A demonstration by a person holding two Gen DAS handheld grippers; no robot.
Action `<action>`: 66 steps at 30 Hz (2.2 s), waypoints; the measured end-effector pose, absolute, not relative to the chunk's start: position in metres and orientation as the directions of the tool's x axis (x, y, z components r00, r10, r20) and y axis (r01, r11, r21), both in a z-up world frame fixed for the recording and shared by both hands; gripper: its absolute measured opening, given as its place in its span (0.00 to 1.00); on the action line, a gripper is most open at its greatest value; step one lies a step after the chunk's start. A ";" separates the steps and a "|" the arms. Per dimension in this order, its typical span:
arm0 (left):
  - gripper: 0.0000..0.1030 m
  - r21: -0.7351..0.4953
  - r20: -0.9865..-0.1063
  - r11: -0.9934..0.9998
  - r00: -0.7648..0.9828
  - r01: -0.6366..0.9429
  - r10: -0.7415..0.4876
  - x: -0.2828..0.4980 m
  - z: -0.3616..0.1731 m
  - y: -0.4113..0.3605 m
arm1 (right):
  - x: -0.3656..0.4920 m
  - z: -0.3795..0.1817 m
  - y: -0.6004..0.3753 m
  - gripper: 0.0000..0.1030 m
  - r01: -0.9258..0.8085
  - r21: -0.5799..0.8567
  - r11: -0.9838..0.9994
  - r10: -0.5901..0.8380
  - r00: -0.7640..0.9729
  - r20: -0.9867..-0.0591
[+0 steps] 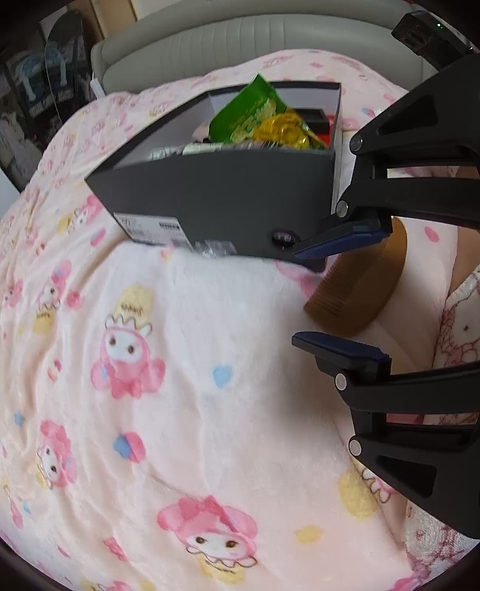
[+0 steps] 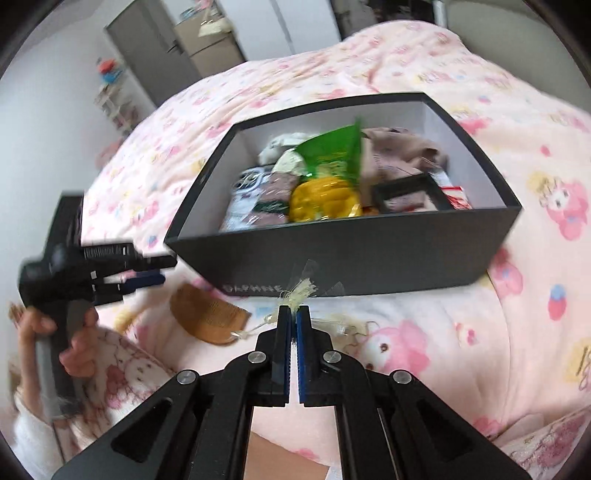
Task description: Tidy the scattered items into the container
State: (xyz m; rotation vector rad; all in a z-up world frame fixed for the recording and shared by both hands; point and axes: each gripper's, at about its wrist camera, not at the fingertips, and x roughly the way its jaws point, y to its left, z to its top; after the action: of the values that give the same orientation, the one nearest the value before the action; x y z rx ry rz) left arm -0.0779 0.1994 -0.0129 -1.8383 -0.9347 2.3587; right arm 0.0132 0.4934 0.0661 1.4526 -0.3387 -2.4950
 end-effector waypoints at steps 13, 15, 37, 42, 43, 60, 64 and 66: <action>0.46 -0.330 -0.937 -0.914 -0.199 0.237 0.287 -0.080 -0.023 0.229 | -0.025 0.009 0.442 0.42 0.115 0.537 -0.835 -0.548 -0.251 -0.798; 0.46 -0.326 -0.941 -0.918 -0.175 0.224 0.291 -0.080 -0.026 0.232 | -0.033 -0.002 0.432 0.42 0.118 0.531 -0.839 -0.543 -0.241 -0.805; 0.43 -0.532 -0.830 -0.847 -0.188 -0.017 0.525 -0.059 0.000 0.263 | -0.017 0.016 0.463 0.33 0.098 0.486 -0.869 -0.483 -0.384 -0.787; 0.39 -0.627 -0.737 -0.777 -0.275 -0.064 0.617 -0.049 0.044 0.259 | -0.009 0.059 0.473 0.28 0.139 0.516 -0.845 -0.517 -0.456 -0.724; 0.39 -0.642 -0.719 -0.763 -0.286 -0.079 0.634 -0.053 0.057 0.260 | -0.009 0.070 0.475 0.28 0.154 0.523 -0.839 -0.528 -0.469 -0.708; 0.39 -0.655 -0.704 -0.736 -0.214 -0.173 0.677 -0.155 0.041 0.330 | -0.098 0.088 0.548 0.27 0.106 0.464 -0.880 -0.450 -0.499 -0.741; 0.38 -0.648 -0.709 -0.746 -0.238 -0.151 0.664 -0.147 0.036 0.320 | -0.102 0.071 0.566 0.28 -0.009 0.470 -0.882 -0.414 -0.459 -0.786; 0.38 -0.643 -0.706 -0.748 -0.254 -0.162 0.661 -0.144 0.039 0.318 | -0.104 0.077 0.570 0.27 -0.015 0.482 -0.876 -0.412 -0.495 -0.765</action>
State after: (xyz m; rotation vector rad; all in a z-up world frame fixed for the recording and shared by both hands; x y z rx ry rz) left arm -0.1436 0.3184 0.0389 -1.4728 -0.6144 2.0420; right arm -0.1040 0.5701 0.0774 1.4275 -0.6396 -2.4466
